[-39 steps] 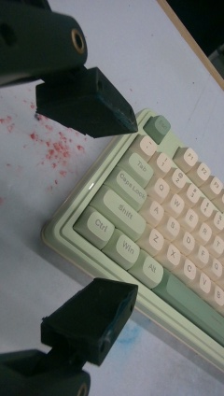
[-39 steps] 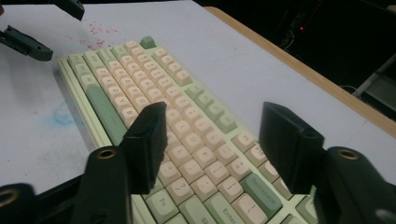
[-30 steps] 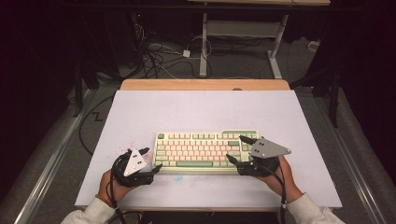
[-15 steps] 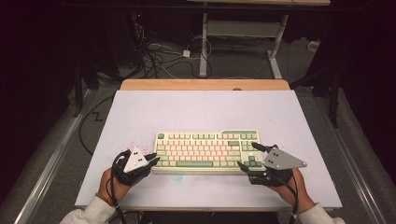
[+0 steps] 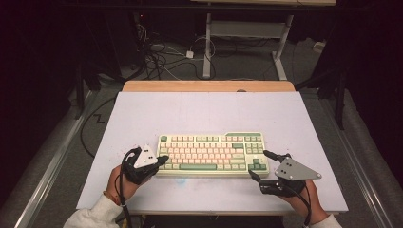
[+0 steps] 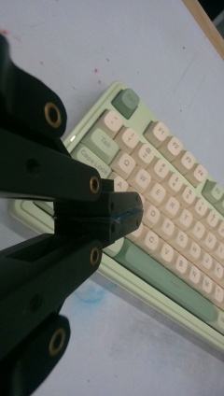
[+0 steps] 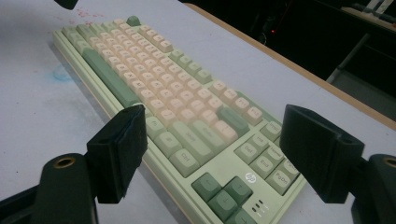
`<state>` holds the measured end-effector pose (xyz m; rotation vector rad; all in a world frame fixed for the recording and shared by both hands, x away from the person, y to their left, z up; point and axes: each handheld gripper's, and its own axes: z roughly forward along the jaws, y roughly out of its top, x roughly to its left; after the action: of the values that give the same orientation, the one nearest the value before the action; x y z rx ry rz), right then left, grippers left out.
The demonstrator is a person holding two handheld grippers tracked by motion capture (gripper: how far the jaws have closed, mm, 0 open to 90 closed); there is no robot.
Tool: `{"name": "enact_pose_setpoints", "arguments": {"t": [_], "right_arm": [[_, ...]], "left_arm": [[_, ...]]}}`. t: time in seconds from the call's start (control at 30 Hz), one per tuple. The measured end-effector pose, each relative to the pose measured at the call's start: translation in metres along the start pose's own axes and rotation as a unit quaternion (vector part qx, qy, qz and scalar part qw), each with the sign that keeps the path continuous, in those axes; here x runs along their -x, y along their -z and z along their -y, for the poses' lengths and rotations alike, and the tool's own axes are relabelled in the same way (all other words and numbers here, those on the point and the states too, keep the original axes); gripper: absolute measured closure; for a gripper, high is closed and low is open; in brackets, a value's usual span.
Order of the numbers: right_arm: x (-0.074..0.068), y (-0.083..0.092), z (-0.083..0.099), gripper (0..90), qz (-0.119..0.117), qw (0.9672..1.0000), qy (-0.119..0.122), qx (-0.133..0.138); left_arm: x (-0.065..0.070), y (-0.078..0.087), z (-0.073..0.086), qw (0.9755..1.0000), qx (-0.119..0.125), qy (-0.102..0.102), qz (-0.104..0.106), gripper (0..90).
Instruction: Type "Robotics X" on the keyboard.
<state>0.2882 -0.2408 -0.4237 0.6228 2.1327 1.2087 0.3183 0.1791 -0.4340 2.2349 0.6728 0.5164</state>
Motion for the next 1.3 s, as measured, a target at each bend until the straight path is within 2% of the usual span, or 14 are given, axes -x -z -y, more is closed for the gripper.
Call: {"name": "enact_pose_setpoints", "arguments": {"t": [0.13, 0.63, 0.83, 1.3], "right_arm": [[0.000, -0.001, 0.000, 24.4, 0.000, 1.0000, -0.001, 0.001], [-0.002, -0.006, 0.003, 24.6, -0.005, 1.0000, -0.001, -0.008], [-0.002, -0.006, 0.002, 23.7, -0.004, 1.0000, -0.002, -0.008], [-0.002, -0.008, 0.004, 23.8, -0.005, 0.9999, -0.001, -0.014]], "left_arm": [[0.003, -0.007, -0.008, 0.9999, -0.003, -0.013, 0.008, 87.8], [0.010, -0.026, -0.028, 0.9989, -0.012, -0.026, 0.036, 87.8], [0.014, -0.037, -0.037, 0.9976, -0.021, -0.038, 0.054, 87.8], [0.023, -0.063, -0.056, 0.9946, -0.039, -0.060, 0.075, 87.8]]}}
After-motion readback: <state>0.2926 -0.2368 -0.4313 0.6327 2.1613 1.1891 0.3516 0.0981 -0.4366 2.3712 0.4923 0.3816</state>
